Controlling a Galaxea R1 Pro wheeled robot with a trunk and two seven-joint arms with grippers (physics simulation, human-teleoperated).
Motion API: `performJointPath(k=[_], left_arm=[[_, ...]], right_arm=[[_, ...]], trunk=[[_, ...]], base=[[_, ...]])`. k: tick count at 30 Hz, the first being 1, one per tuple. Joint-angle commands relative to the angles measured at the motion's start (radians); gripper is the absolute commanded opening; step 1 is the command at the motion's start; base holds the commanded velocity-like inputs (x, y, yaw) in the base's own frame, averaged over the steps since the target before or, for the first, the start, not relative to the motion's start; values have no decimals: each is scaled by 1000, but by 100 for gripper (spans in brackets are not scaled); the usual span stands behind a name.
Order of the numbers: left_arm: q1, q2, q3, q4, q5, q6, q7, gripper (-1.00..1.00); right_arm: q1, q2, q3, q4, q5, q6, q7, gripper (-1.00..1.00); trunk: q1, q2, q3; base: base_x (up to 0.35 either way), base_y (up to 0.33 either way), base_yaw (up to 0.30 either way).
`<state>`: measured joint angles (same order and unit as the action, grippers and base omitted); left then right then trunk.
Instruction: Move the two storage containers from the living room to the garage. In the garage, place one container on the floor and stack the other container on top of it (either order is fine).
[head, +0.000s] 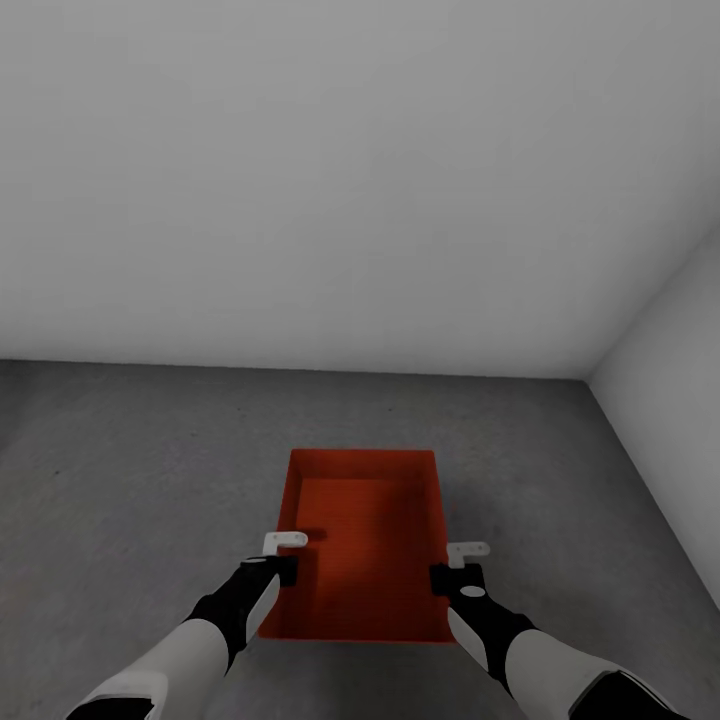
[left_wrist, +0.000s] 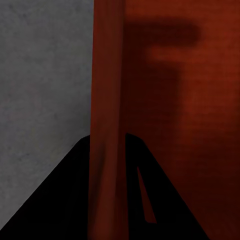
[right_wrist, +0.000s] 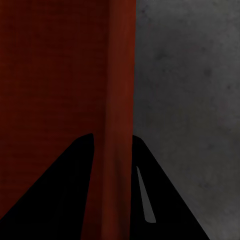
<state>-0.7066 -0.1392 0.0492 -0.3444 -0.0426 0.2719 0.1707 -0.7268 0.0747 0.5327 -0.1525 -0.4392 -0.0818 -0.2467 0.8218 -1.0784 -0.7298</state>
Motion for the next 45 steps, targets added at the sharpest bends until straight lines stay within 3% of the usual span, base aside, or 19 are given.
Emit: performJointPath(k=[1,12,45], left_arm=[[-1,0,24,-57,-30,9,5,-100],[-1,-1,26,-59,-30,9,6,-100],[-1,-1,26,-57,-29,9,6,-100]], right_arm=[[0,0,7,11,-18,-7,-1,-100],[0,-1,7,11,-18,-7,-1,-100],[0,0,7,11,-18,-7,-1,-100]], trunk=[[4,-8,-4],[8,-15,-7],[134,-246,-110]], base=[[0,0,0],[0,0,0],[0,0,0]])
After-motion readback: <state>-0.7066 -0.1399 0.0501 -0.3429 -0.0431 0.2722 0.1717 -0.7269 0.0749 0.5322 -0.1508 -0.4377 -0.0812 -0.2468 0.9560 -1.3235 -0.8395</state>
